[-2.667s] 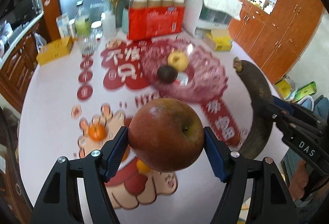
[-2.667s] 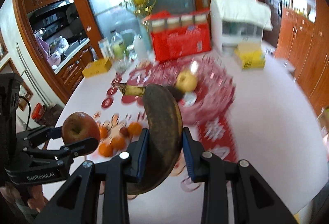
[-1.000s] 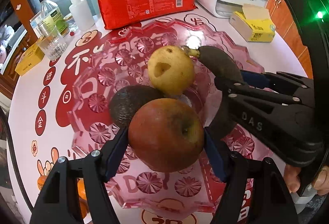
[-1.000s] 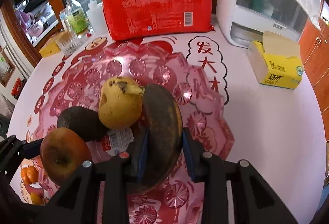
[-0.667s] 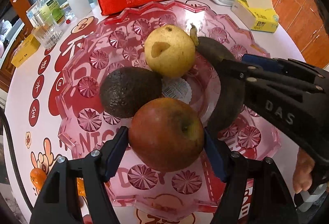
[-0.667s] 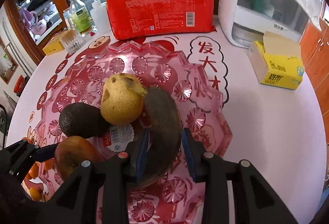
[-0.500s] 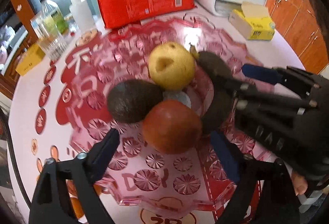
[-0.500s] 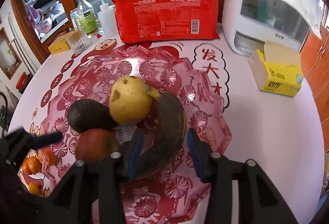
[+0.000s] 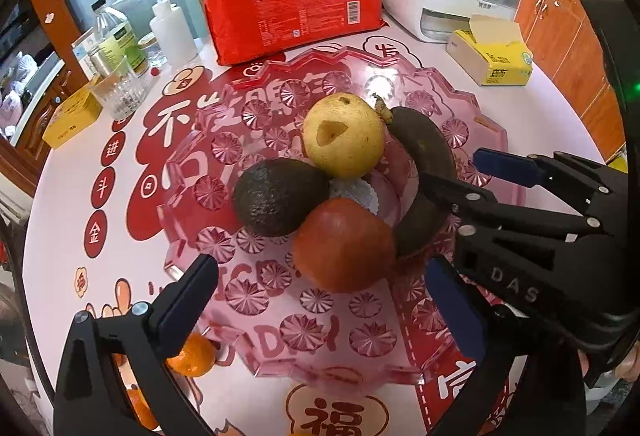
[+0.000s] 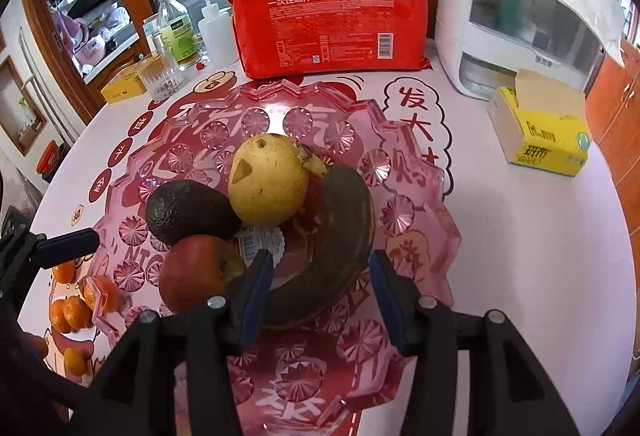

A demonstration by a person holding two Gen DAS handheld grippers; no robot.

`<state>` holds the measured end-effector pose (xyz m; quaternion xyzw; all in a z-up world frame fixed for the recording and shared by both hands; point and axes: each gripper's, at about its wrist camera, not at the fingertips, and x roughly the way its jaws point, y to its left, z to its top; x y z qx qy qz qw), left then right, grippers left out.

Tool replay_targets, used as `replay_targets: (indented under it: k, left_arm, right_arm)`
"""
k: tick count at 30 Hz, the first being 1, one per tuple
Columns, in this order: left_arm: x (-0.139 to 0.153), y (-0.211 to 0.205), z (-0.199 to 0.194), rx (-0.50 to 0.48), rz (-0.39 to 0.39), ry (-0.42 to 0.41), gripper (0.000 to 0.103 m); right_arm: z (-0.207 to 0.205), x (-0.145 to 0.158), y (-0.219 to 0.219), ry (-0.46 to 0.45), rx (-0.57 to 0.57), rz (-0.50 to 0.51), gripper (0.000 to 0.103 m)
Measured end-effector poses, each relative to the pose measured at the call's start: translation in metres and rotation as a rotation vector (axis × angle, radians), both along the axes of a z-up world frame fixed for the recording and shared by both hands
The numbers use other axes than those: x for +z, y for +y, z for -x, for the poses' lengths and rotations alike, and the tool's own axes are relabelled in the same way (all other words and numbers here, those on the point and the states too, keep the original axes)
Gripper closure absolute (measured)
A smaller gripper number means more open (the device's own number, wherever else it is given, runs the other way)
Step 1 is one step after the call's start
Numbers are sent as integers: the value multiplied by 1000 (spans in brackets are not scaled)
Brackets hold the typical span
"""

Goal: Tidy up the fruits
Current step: 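Open both tools to set the apple and banana in the bowl, then withdraw both tools from the bowl toward the remaining tangerines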

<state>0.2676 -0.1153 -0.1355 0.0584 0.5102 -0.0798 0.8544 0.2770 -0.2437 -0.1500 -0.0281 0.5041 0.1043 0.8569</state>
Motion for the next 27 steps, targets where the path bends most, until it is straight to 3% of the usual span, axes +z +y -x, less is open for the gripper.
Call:
replay_targets:
  k: [12, 27]
  left_arm:
    - [20, 8, 17, 21, 18, -20, 1]
    - [70, 25, 56, 21, 26, -107, 1]
  right_arm:
    - [17, 18, -7, -23, -43, -27, 45]
    - [64, 72, -9, -101, -76, -55, 45]
